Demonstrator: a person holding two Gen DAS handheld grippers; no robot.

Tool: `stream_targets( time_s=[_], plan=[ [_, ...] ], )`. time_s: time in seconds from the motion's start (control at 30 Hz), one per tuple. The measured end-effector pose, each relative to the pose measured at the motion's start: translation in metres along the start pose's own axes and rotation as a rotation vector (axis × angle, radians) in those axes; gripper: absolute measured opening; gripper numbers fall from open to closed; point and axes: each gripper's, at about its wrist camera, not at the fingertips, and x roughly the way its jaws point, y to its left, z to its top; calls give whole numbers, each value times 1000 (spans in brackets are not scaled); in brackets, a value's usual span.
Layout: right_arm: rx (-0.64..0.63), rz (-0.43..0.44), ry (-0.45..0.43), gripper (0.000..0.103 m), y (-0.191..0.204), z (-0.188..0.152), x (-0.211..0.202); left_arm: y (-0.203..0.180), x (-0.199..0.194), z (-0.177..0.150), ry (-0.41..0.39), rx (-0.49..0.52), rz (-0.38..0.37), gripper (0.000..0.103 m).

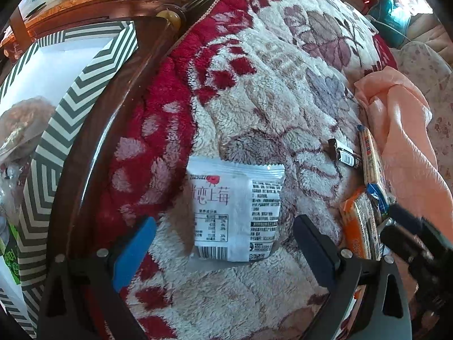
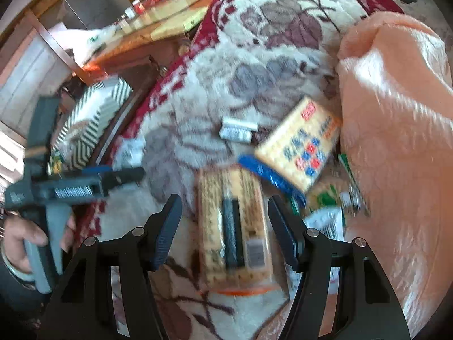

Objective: Organize snacks
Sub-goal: 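Grasp the white strawberry snack pack with left gripper while right grasps the yellow Beihaidao cracker pack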

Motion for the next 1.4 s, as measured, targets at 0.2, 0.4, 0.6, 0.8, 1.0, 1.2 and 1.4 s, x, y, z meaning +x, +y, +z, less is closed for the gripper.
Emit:
stream_targets(
  time_s=[0.2, 0.4, 0.6, 0.8, 1.0, 1.2, 1.4],
  plan=[
    [-35, 79, -26, 63, 12, 35, 7, 0, 3, 0, 11, 4, 10, 99],
    [-333, -61, 66, 63, 18, 65, 28, 3, 3, -2, 15, 4, 13, 99],
    [-467, -87, 208, 63, -1, 70, 54, -3, 5, 1, 14, 15, 21, 99],
    [-529, -84, 233, 63, -2, 71, 66, -10, 11, 7, 16, 26, 43, 99],
    [-591, -127, 261, 59, 5, 71, 72, -11, 13, 8, 19, 35, 48, 99],
    [-180, -115, 169, 60, -41, 75, 34, -13, 15, 7, 6, 36, 59, 100],
    [33, -142, 127, 67, -70, 59, 29, -19, 16, 7, -8, 49, 85, 101]
  ],
)
